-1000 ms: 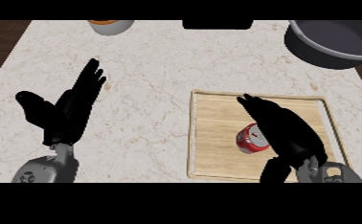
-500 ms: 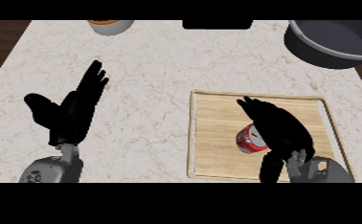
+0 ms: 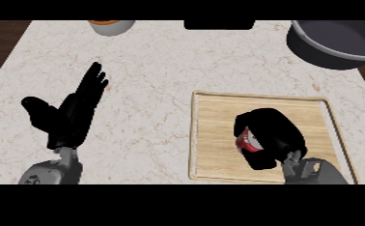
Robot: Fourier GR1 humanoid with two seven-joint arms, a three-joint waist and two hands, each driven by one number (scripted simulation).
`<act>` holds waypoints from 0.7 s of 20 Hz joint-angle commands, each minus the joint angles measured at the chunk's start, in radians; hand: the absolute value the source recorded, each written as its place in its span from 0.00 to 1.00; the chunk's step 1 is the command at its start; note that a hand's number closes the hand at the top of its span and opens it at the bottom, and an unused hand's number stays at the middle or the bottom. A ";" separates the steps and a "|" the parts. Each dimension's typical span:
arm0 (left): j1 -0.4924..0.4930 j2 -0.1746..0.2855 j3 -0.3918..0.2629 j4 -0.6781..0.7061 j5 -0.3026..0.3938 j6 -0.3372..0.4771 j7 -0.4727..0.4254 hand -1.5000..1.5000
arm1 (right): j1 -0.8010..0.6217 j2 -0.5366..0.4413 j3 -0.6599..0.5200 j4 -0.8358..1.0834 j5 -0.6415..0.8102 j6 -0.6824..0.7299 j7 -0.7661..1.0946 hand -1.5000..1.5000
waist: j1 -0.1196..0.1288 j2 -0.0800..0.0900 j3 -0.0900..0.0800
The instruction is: Pick the can from the tray and place it in the pot
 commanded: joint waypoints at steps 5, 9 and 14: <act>0.062 -0.039 -0.021 -0.057 -0.041 0.002 0.002 0.50 | 0.026 0.065 -0.022 0.001 0.091 -0.008 -0.066 1.00 | 0.000 0.000 0.000; -0.005 -0.021 0.019 0.000 -0.019 -0.005 -0.007 0.50 | 0.058 -0.126 -0.292 0.047 -0.006 -0.039 -0.173 1.00 | -0.015 0.003 0.002; 0.010 -0.015 0.022 -0.032 -0.011 -0.009 -0.004 0.50 | 0.026 -0.300 -0.644 0.326 -0.065 -0.108 -0.211 1.00 | -0.015 0.021 0.009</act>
